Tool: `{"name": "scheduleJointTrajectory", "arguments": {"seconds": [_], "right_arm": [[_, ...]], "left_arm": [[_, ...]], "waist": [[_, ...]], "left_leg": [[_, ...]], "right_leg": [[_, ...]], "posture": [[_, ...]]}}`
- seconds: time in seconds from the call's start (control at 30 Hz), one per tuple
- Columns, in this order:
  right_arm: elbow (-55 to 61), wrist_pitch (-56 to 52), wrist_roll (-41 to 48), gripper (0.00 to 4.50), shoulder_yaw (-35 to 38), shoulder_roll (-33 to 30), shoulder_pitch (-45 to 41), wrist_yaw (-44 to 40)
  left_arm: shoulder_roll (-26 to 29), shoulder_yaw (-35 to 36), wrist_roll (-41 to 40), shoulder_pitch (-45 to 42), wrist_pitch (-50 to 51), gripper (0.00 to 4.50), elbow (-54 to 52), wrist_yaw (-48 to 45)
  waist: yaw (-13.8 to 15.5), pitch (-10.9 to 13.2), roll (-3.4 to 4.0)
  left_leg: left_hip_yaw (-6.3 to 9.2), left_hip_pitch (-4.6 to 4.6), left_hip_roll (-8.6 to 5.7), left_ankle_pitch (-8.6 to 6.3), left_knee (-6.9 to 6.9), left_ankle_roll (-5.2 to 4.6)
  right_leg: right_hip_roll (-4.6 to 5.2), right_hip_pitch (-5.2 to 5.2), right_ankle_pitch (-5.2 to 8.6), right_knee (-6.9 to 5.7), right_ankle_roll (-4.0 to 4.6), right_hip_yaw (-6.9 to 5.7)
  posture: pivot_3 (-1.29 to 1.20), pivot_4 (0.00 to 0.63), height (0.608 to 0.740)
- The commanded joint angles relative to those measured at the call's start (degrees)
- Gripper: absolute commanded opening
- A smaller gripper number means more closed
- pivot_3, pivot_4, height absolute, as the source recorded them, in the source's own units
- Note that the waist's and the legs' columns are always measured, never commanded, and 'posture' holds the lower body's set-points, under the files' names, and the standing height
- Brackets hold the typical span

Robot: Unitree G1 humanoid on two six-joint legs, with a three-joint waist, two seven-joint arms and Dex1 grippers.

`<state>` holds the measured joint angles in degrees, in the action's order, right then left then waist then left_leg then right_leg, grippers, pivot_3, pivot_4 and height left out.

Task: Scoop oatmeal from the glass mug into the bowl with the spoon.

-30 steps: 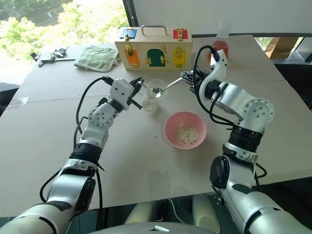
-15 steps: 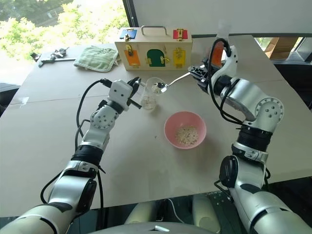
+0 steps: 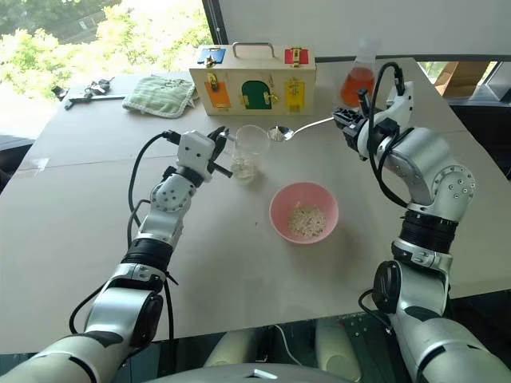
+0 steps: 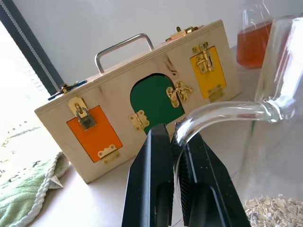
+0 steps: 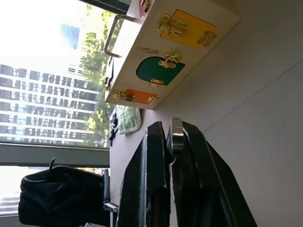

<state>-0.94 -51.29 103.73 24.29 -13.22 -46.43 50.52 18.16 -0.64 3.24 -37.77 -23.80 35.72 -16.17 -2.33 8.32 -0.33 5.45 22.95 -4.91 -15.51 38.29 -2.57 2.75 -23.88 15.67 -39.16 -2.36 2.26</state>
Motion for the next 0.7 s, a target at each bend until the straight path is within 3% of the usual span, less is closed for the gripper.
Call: {"name": "scheduleJointTrajectory", "arguments": {"seconds": [0.03, 0.43, 0.7], "right_arm": [[4.27, 2.55, 5.57, 0.0, -1.11, -1.33, 1.12, 1.08], [16.53, 4.82, 9.27, 0.0, 0.99, -2.12, 11.41, 0.28], [25.75, 4.97, 9.27, 0.0, 2.48, -2.65, 21.69, -4.77]], "left_arm": [[-1.15, -0.2, -0.51, -2.86, -2.15, 0.02, -0.18, -0.49], [-1.95, -0.19, -0.31, -5.65, -4.33, 0.02, 4.9, -2.12], [-2.79, -0.62, -0.2, -7.36, -5.63, 0.02, 7.91, -3.15]], "waist": [[-0.01, 0.0, 0.0], [-0.03, 0.0, 0.0], [0.06, 0.0, -0.01]], "left_leg": [[0.0, 0.01, 0.0, 0.0, 0.0, 0.0], [-0.01, 0.02, 0.02, 0.0, 0.0, -0.01], [-0.03, 0.02, 0.02, -0.01, 0.0, -0.02]], "right_leg": [[0.0, 0.0, 0.0, 0.01, 0.0, 0.0], [-0.02, 0.0, 0.0, 0.01, 0.0, 0.01], [-0.02, 0.01, 0.0, 0.03, -0.01, 0.02]], "posture": [[0.0, 0.15, 0.74], [0.0, 0.15, 0.74], [0.0, 0.15, 0.74]]}}
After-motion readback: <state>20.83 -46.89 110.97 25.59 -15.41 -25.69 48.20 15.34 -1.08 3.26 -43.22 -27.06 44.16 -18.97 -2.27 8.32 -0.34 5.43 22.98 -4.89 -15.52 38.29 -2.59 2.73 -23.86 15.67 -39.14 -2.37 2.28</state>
